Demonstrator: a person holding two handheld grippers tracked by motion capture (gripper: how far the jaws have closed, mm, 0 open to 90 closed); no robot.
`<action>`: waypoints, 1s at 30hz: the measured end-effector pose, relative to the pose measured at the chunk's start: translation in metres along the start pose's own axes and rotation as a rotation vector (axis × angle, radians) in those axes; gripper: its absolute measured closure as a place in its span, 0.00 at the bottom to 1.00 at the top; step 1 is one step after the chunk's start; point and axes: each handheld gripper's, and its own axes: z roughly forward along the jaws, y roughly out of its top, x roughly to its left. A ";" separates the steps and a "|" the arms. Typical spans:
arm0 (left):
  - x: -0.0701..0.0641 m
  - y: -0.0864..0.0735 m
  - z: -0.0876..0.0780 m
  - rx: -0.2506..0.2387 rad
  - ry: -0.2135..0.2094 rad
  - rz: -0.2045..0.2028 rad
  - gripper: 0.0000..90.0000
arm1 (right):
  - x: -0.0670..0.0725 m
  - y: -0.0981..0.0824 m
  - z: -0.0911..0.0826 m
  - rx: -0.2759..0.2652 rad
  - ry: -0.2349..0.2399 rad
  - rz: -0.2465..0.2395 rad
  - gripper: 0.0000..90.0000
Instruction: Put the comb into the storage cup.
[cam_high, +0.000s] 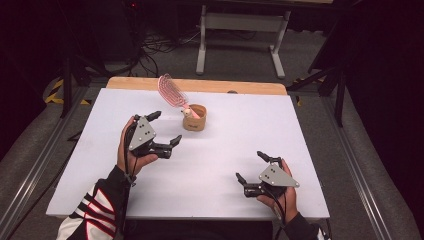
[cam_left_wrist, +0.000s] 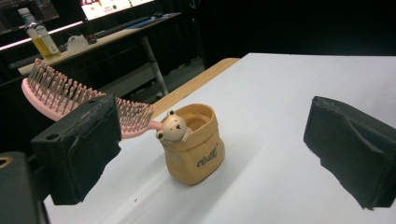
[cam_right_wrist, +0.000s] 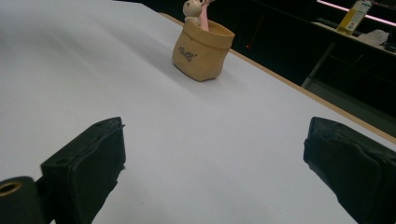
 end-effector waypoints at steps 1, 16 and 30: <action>-0.002 -0.001 -0.004 -0.003 -0.002 0.000 0.06 | 0.000 0.000 0.000 0.000 0.000 0.000 0.07; -0.016 -0.010 -0.020 -0.001 -0.046 0.036 0.05 | 0.001 0.002 -0.004 -0.015 -0.003 -0.009 0.07; -0.025 -0.019 -0.037 0.023 -0.054 0.076 0.05 | 0.004 0.004 -0.004 -0.008 -0.004 -0.034 0.07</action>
